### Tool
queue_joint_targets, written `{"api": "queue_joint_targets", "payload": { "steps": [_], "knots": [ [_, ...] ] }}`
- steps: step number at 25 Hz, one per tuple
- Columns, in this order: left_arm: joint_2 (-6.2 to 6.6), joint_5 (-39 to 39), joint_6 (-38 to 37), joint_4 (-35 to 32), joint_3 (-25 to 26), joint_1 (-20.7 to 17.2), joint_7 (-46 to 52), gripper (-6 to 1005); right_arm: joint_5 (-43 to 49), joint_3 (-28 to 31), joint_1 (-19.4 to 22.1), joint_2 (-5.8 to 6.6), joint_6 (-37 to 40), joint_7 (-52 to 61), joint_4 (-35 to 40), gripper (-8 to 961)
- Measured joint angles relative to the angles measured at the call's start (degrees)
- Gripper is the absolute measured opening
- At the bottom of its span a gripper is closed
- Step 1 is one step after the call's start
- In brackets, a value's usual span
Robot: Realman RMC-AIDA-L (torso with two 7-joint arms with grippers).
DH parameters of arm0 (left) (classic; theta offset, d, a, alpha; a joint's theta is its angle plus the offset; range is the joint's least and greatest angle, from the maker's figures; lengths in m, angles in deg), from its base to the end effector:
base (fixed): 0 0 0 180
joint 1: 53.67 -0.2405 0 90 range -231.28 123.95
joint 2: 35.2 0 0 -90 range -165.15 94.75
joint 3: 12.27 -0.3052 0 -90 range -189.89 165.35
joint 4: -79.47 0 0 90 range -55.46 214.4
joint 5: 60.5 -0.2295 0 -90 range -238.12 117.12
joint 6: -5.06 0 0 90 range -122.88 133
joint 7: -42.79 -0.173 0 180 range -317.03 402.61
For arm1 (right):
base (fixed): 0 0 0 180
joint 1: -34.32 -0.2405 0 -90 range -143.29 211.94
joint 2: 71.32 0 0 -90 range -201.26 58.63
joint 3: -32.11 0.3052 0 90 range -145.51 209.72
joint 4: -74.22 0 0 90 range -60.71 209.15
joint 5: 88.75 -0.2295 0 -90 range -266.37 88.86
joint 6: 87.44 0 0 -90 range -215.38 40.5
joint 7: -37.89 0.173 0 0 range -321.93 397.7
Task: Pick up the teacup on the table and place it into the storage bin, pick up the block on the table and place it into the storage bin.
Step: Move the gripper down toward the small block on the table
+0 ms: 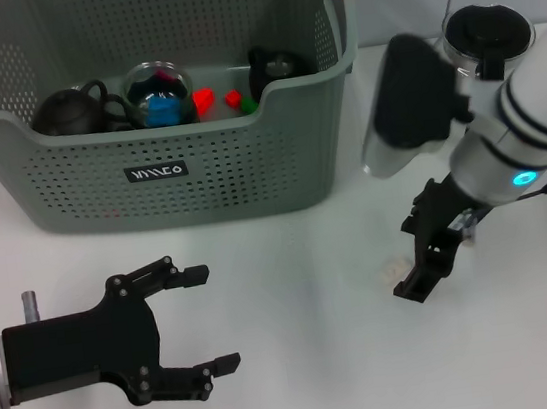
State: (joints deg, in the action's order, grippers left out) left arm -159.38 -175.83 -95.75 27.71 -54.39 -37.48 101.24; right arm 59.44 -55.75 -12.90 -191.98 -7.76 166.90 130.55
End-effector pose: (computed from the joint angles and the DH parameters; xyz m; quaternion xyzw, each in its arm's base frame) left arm -0.3208 0.2884 -0.0494 -0.9641 -0.0429 -0.2247 0.1346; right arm 0.2011 0.4232 -0.1229 -0.9559 0.1303 -0.2482 0.0879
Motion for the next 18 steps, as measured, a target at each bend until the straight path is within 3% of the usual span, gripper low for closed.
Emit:
{"api": "queue_joint_targets", "payload": {
  "steps": [5,14,18],
  "knots": [
    [-0.01,-0.1,0.1,0.1,0.0,0.0,0.0,949,-0.4,-4.4,-0.1,-0.05,-3.4,0.6,-0.3,925],
    [-0.01,0.0,0.6,0.8,0.0,0.0,0.0,950,-0.4,-5.5,-0.4,-0.01,-5.3,-1.9,-1.4,924],
    [-0.01,-0.2,0.6,0.8,-0.1,0.2,0.0,950,-0.4,-5.7,-2.5,-0.01,-6.3,-1.9,-5.4,924]
  ]
}}
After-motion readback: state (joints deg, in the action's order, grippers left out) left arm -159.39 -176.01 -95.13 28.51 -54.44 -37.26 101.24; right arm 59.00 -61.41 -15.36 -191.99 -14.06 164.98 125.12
